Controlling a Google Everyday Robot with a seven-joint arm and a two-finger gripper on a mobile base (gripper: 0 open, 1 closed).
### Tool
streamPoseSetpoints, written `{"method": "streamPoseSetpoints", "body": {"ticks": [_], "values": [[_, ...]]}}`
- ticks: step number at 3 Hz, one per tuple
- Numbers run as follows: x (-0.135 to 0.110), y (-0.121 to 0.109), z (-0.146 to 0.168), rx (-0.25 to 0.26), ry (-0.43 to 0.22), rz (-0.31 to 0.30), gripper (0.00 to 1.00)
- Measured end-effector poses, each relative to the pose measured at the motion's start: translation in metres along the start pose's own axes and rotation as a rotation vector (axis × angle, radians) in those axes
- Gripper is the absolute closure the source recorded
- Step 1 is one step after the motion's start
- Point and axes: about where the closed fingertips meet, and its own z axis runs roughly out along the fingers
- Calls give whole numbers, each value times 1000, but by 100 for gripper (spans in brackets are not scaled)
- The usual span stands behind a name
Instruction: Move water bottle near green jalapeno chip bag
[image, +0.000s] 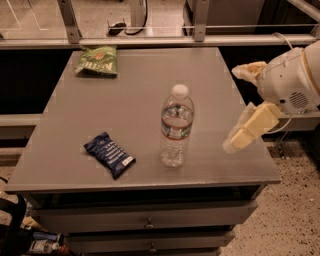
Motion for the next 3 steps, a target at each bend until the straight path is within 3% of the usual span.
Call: {"method": "streamPoseSetpoints", "body": {"ticks": [1,2,3], "values": [[-27,7,24,-56,-266,3,0],[-46,13,35,-109,-443,8,0],[-58,26,55,-222,-645,35,0]]}}
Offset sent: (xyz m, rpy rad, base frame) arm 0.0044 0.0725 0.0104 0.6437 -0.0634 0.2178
